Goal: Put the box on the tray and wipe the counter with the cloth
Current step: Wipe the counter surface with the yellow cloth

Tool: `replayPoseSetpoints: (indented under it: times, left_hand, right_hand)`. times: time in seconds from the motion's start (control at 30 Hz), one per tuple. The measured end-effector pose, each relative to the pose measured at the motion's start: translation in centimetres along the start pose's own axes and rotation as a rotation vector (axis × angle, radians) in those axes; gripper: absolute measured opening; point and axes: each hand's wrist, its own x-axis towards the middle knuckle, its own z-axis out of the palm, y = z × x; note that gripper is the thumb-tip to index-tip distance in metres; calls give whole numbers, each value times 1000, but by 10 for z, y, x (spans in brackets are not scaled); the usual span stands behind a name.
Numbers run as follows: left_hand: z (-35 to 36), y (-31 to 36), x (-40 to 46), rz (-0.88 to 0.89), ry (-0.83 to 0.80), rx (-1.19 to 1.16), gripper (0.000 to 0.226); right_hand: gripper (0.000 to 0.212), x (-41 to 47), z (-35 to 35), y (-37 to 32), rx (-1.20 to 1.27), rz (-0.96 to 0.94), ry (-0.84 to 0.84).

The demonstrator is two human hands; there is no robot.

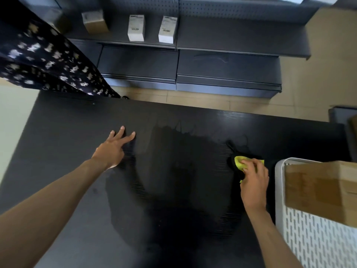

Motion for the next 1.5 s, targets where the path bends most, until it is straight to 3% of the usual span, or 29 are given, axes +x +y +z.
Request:
replayPoseSetpoints:
  times: [0.17,0.27,0.47,0.83,1.1,1.33,1.5]
  left_hand:
    - [0,1,2,-7,-3,-8,90]
    - [5,-1,2,-13,12,-15,92]
    - [6,-3,3,-16,-4,-73,83]
    - [-5,0,5,-31,-88,-72,82]
    - [-17,-41,5,131,-18,-147,87]
    - [-20,-47,9,182,-29,-96,87]
    - [-24,-46,6,168,-22,-108,90]
  right_hand:
    - [43,52,2,6,159,34,151]
    - [36,70,11,-5,176,58,141]
    - [40,75,35,-52,145,-40,95]
    - [45,68,96,-205,261,-230,-66]
    - [62,-6,132,-300,230,-409,-231]
    - [54,-33,126,-284,211,-562,-284]
    - [60,-4,100,-221,209,-374,-146]
